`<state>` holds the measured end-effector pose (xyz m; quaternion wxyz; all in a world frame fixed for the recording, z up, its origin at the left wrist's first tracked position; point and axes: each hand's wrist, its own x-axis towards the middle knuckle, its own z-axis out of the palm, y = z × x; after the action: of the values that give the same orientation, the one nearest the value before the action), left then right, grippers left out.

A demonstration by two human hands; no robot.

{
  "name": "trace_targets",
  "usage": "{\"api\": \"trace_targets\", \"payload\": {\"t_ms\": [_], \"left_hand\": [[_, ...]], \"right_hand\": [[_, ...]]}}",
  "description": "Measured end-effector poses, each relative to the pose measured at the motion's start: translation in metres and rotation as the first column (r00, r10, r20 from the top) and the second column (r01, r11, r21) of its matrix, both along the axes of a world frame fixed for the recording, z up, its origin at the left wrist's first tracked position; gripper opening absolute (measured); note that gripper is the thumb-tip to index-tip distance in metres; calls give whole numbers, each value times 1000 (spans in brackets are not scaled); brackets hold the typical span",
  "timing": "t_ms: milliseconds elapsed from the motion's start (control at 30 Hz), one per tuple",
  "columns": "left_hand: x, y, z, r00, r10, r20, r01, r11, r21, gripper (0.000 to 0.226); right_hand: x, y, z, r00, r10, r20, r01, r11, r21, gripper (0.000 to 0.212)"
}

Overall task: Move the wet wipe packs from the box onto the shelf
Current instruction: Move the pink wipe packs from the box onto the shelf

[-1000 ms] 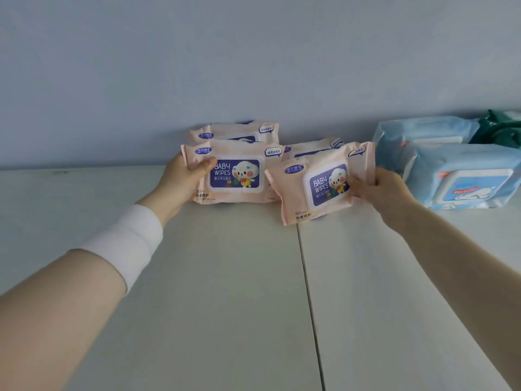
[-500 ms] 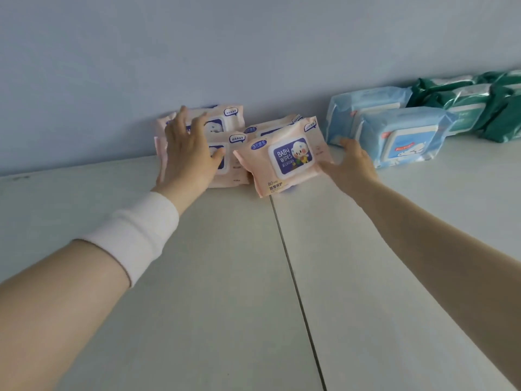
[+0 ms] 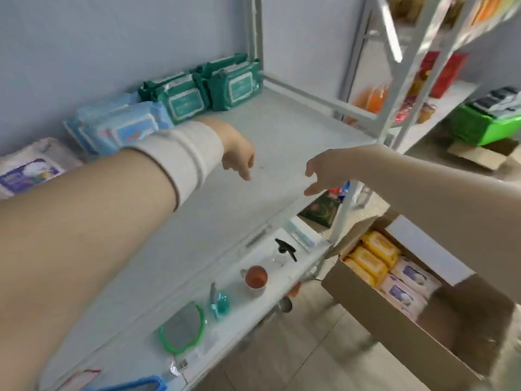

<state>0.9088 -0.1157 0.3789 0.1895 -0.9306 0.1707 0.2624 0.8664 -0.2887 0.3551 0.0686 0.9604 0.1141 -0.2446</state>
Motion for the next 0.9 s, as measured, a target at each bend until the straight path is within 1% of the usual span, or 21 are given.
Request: {"api": "trace_targets", "payload": {"t_ms": [100,200,300,467,533,600,667,733,800,900], "left_hand": [[-2,-118,-20,987,-151,-50,150,989,-19,53],[-5,-225,-53,944,-306,-126,305,952,-32,54],[-7,-317,-96,883,-431,-183,435,900,-22,54],[-9,-431,-183,788,-540,-296,565,825,-3,51],[-1,-467,-222,759,-576,-306,590,806,-53,49],[4,-492,-261,723,-573,-385,584,805,-102,46],[5,-512,-304,682,-571,-458,600,794,-97,42],[7,-533,-361,661,-577,-480,619,781,-88,39],[7,-550,-426,670,-561,-486,595,797,-101,40],[6,-567,-525,702,-527,-480,549,829,-107,44]], "right_hand": [[-24,-124,-20,982,-182,-56,180,983,-40,57],[-50,-227,-46,932,-354,-78,350,935,-60,56],[-75,-310,-82,852,-503,-148,490,864,-116,59],[-99,-410,-158,699,-656,-283,630,753,-188,53],[-104,-441,-198,619,-706,-343,693,697,-183,55],[-112,-457,-236,540,-718,-439,733,657,-175,54],[-123,-463,-279,464,-714,-524,769,618,-160,52],[-131,-463,-336,407,-697,-590,811,573,-117,50],[-134,-459,-402,337,-696,-634,873,483,-66,50],[-132,-447,-502,196,-690,-696,957,290,-19,56]]}}
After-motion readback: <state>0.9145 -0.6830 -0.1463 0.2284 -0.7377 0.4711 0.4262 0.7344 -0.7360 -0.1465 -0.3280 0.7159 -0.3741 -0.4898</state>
